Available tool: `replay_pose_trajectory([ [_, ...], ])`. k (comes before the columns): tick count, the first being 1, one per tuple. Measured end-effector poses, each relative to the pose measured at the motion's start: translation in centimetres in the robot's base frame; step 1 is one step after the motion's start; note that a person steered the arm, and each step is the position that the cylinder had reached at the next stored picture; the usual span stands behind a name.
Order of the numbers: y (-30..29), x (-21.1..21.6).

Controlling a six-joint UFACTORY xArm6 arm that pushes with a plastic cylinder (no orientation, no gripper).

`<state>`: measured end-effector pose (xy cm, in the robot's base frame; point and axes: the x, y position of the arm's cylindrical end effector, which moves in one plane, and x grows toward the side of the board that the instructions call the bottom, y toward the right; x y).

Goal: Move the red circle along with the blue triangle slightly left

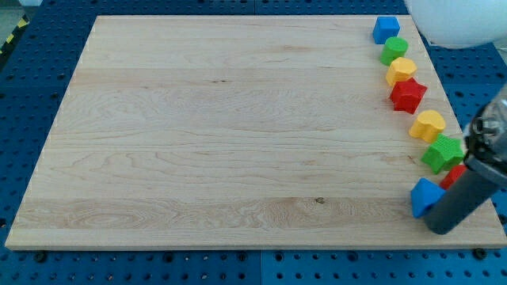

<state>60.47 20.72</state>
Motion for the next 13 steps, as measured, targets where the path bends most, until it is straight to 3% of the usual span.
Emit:
replay_pose_trajectory([
  [2, -1.6, -2.8],
  [5, 5.4, 0.1],
  [7, 8.0, -3.1],
  [13, 10.6, -4.7],
])
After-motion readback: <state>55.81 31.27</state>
